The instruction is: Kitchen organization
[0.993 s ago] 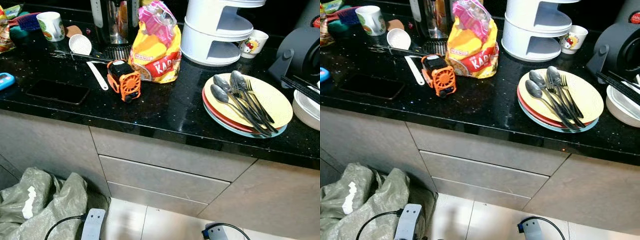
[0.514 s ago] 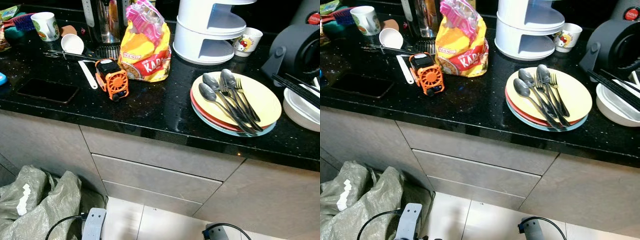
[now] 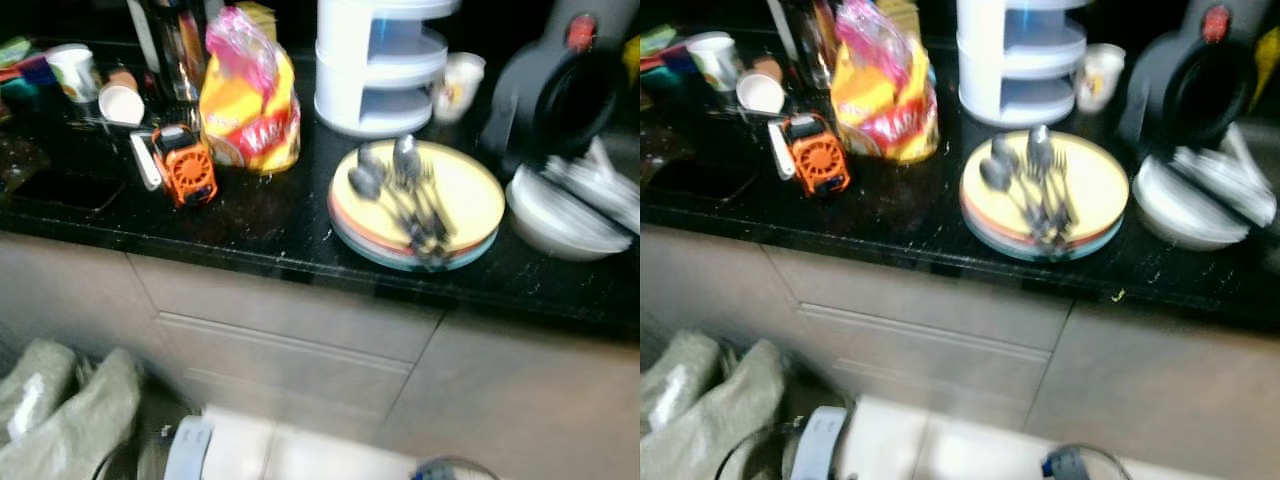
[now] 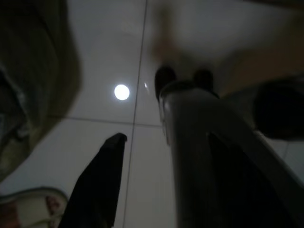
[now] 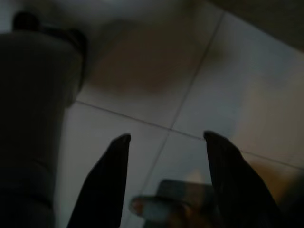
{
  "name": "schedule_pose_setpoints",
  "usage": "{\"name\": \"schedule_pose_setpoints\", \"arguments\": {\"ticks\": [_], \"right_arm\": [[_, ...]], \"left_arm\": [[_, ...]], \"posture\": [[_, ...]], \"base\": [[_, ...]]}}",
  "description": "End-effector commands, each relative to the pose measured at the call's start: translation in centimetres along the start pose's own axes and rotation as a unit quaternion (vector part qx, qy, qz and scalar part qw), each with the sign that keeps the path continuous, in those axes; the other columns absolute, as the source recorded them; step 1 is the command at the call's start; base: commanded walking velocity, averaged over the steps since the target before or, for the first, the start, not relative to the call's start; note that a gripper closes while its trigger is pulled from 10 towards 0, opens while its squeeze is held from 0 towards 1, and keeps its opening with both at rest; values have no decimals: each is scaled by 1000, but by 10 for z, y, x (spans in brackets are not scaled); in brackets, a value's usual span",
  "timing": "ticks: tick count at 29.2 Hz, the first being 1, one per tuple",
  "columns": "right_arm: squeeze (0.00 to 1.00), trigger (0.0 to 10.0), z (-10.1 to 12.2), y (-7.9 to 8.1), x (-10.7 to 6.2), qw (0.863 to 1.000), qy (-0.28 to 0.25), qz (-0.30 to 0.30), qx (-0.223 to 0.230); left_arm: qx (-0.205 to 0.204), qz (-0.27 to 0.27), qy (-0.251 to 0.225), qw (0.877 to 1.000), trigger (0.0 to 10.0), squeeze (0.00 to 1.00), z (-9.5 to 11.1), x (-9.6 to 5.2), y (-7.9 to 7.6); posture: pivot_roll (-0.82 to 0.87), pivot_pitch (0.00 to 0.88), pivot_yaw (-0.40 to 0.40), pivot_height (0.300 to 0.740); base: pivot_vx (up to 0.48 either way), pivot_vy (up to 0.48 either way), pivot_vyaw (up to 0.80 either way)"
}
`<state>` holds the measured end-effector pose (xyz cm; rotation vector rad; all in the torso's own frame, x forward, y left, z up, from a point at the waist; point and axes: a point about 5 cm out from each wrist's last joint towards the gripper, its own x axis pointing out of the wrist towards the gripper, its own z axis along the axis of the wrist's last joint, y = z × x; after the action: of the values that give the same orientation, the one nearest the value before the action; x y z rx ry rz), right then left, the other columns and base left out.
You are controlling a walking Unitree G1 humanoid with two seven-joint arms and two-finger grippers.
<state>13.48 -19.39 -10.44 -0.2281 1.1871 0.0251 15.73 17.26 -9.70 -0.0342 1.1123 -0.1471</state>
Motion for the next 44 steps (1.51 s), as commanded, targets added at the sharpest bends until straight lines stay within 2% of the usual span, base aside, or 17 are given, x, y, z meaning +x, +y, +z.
{"name": "schedule_pose_setpoints", "arguments": {"ticks": [1, 16, 27, 31, 33, 35, 36, 37, 39, 40, 42, 43, 44], "right_arm": [[0, 10000, -7, 1, -1, 1000, 9, 2, -2], [0, 10000, -8, 3, -1, 1000, 9, 2, 2], [0, 10000, -8, 1, -1, 1000, 4, -10, 18], [0, 10000, -10, 0, -1, 997, 0, -27, 73], [0, 10000, -15, 2, -2, 981, 4, -48, 188], [0, 10000, -21, 4, -3, 953, 15, -77, 293], [0, 10000, -21, 4, -3, 953, 15, -77, 293], [0, 10000, -23, 4, -3, 944, 23, -89, 318], [0, 10000, -29, 7, -4, 913, 42, -119, 387], [0, 10000, -29, 7, -4, 913, 42, -119, 387], [0, 10000, -32, 8, -5, 889, 56, -142, 432], [0, 10000, -32, 8, -5, 889, 56, -142, 432], [0, 10000, -33, 9, -5, 878, 58, -150, 451]], "left_arm": [[-7, -6, 27, 1000, 10000, 0, -13, 0, -3], [-7, -7, 28, 1000, 10000, 0, -15, -1, -2], [-8, -6, 26, 1000, 10000, 0, -14, -1, -3], [-11, -5, 25, 1000, 10000, 0, -14, -1, -3], [-13, -5, 25, 1000, 10000, 0, -14, 0, -4], [-14, -5, 24, 1000, 10000, 0, -14, 0, -4], [-14, -5, 24, 1000, 10000, 0, -14, 0, -4], [-15, -5, 24, 1000, 10000, 0, -15, 0, -5], [-15, -5, 25, 1000, 10000, 0, -15, 0, -5], [-15, -5, 25, 1000, 10000, 0, -15, 0, -5], [-16, -6, 26, 1000, 10000, 0, -16, 0, -5], [-16, -6, 26, 1000, 10000, 0, -16, 0, -5], [-17, -7, 27, 999, 10000, 0, -16, 0, -6]], "posture": [[77, 103, -14, 740], [78, 109, -10, 740], [74, 110, -14, 740], [73, 111, -16, 740], [74, 113, -20, 740], [74, 115, -21, 740], [74, 115, -21, 740], [73, 117, -22, 740], [69, 119, -22, 740], [69, 119, -22, 740], [62, 122, -20, 740], [62, 122, -20, 740], [59, 125, -19, 740]], "base": [[0, -364, 0], [0, -361, 0], [0, 0, 0], [0, 0, 0], [0, 0, 0], [0, 0, 0], [0, 0, 0], [0, 0, 0], [0, 0, 0], [0, 0, 0], [0, 0, 0], [0, 0, 0], [0, 0, 0]]}}
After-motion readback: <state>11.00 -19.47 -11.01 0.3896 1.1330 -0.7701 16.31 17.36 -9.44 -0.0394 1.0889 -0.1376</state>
